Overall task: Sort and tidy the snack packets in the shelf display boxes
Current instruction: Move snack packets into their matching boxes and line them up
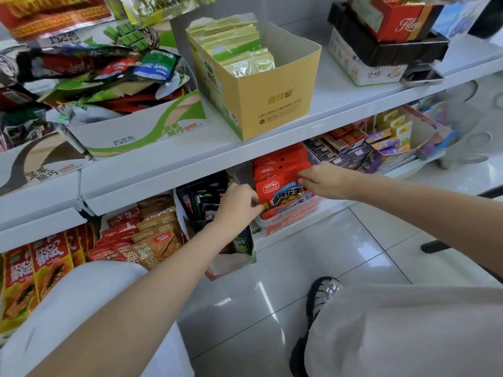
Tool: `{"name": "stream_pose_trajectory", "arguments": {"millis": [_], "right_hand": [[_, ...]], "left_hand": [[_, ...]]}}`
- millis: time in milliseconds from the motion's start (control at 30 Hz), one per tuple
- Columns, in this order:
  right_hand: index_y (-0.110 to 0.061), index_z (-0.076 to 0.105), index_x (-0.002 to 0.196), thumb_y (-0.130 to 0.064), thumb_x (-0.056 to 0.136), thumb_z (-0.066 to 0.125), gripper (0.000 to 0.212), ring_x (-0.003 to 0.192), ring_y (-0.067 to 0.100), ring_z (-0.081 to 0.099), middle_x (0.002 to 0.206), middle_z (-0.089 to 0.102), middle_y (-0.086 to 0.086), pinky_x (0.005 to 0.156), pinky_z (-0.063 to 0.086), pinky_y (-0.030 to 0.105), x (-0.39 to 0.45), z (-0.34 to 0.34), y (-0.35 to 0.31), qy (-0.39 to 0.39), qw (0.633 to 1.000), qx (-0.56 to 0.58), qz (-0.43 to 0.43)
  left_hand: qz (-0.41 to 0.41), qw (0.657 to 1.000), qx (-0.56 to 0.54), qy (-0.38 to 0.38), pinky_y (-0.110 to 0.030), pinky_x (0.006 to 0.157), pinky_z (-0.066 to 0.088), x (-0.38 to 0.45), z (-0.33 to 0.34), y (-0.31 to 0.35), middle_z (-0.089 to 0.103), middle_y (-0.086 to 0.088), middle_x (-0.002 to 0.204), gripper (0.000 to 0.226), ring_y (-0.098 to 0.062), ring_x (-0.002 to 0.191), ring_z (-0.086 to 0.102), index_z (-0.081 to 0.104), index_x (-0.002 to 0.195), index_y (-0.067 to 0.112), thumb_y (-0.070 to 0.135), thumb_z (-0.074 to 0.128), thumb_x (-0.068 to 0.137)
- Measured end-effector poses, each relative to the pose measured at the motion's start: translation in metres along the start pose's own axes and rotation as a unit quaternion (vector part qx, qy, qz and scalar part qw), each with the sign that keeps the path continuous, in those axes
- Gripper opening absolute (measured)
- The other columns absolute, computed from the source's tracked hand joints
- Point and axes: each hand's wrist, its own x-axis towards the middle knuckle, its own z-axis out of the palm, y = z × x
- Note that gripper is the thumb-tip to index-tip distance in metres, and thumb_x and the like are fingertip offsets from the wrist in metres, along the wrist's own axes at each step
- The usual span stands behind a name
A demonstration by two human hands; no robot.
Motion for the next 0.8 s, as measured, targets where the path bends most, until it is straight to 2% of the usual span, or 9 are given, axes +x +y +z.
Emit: {"name": "stream_pose_trajectory", "arguments": {"millis": [100, 200, 267, 367, 500, 600, 700, 767, 800], "right_hand": [[0.004, 0.054, 0.103, -0.014, 0.099, 0.034, 0.026, 0.080, 0.024, 0.050, 0.088, 0.051, 0.008, 0.071, 0.035, 0.025, -0.001, -0.003, -0.001, -0.003, 1.000, -0.009, -0.006], [0.004, 0.053, 0.100, -0.010, 0.098, 0.036, 0.022, 0.078, 0.019, 0.047, 0.086, 0.048, 0.004, 0.072, 0.036, 0.024, 0.001, -0.002, -0.003, -0.016, 0.999, -0.034, -0.018], [0.003, 0.052, 0.101, -0.009, 0.098, 0.036, 0.020, 0.082, 0.019, 0.049, 0.089, 0.050, 0.004, 0.075, 0.036, 0.021, 0.003, -0.001, -0.002, -0.024, 0.998, -0.047, -0.025], [0.002, 0.054, 0.103, -0.016, 0.099, 0.035, 0.026, 0.078, 0.021, 0.050, 0.087, 0.052, 0.005, 0.066, 0.030, 0.021, 0.001, -0.007, 0.000, 0.002, 0.999, -0.050, -0.016], [-0.007, 0.060, 0.105, -0.026, 0.096, 0.042, 0.028, 0.075, 0.024, 0.059, 0.087, 0.065, 0.006, 0.070, 0.045, 0.030, -0.013, -0.014, 0.001, 0.020, 0.996, -0.075, -0.034], [-0.012, 0.060, 0.109, -0.031, 0.094, 0.045, 0.028, 0.076, 0.018, 0.056, 0.089, 0.068, 0.004, 0.076, 0.047, 0.037, -0.030, -0.024, -0.008, 0.068, 0.992, -0.094, -0.043], [-0.012, 0.062, 0.109, -0.026, 0.093, 0.050, 0.025, 0.077, 0.015, 0.056, 0.095, 0.069, 0.005, 0.072, 0.043, 0.024, -0.048, -0.040, -0.027, 0.152, 0.985, -0.050, -0.058], [-0.012, 0.064, 0.107, -0.023, 0.092, 0.052, 0.023, 0.069, 0.010, 0.057, 0.092, 0.069, 0.003, 0.064, 0.039, 0.008, -0.057, -0.050, -0.044, 0.197, 0.978, -0.009, -0.062], [-0.013, 0.064, 0.106, -0.023, 0.091, 0.053, 0.021, 0.068, 0.008, 0.058, 0.090, 0.069, 0.002, 0.063, 0.040, 0.006, -0.059, -0.056, -0.054, 0.213, 0.975, 0.016, -0.061]], "left_hand": [[-0.001, 0.997, -0.060, -0.039, -0.033, 0.092, 0.040, -0.001, -0.008, 0.001, 0.060, -0.008, 0.117, 0.046, -0.024, 0.113, 0.047, 0.058, 0.123, 0.015, 0.023, 0.070, 0.079], [-0.009, 0.996, -0.057, -0.073, -0.036, 0.096, 0.045, 0.004, -0.012, -0.002, 0.058, -0.011, 0.124, 0.056, -0.026, 0.111, 0.054, 0.052, 0.129, 0.017, 0.020, 0.072, 0.077], [-0.013, 0.995, -0.047, -0.090, -0.037, 0.098, 0.043, 0.004, -0.013, -0.003, 0.056, -0.012, 0.125, 0.056, -0.026, 0.113, 0.052, 0.051, 0.129, 0.020, 0.022, 0.071, 0.077], [-0.005, 0.994, -0.053, -0.094, -0.033, 0.096, 0.043, 0.003, -0.018, 0.000, 0.058, -0.010, 0.126, 0.049, -0.024, 0.110, 0.055, 0.053, 0.128, 0.018, 0.023, 0.067, 0.081], [0.016, 0.993, -0.049, -0.106, -0.024, 0.086, 0.044, -0.009, -0.030, 0.005, 0.060, -0.008, 0.122, 0.043, -0.020, 0.098, 0.060, 0.050, 0.131, 0.015, 0.017, 0.058, 0.088], [0.055, 0.993, -0.016, -0.104, -0.031, 0.091, 0.047, -0.027, -0.050, 0.007, 0.057, -0.006, 0.123, 0.040, -0.018, 0.101, 0.057, 0.050, 0.130, 0.015, 0.014, 0.051, 0.091], [0.089, 0.995, -0.012, -0.045, -0.030, 0.090, 0.048, -0.048, -0.082, 0.007, 0.059, -0.001, 0.116, 0.032, -0.010, 0.094, 0.057, 0.057, 0.122, 0.016, 0.011, 0.047, 0.091], [0.099, 0.995, -0.020, 0.012, -0.029, 0.088, 0.048, -0.061, -0.106, 0.001, 0.060, 0.001, 0.113, 0.030, -0.011, 0.094, 0.058, 0.060, 0.116, 0.016, 0.009, 0.047, 0.091], [0.100, 0.994, -0.024, 0.040, -0.029, 0.086, 0.048, -0.067, -0.118, -0.003, 0.060, 0.001, 0.111, 0.029, -0.013, 0.092, 0.059, 0.061, 0.115, 0.015, 0.008, 0.047, 0.091]]}}
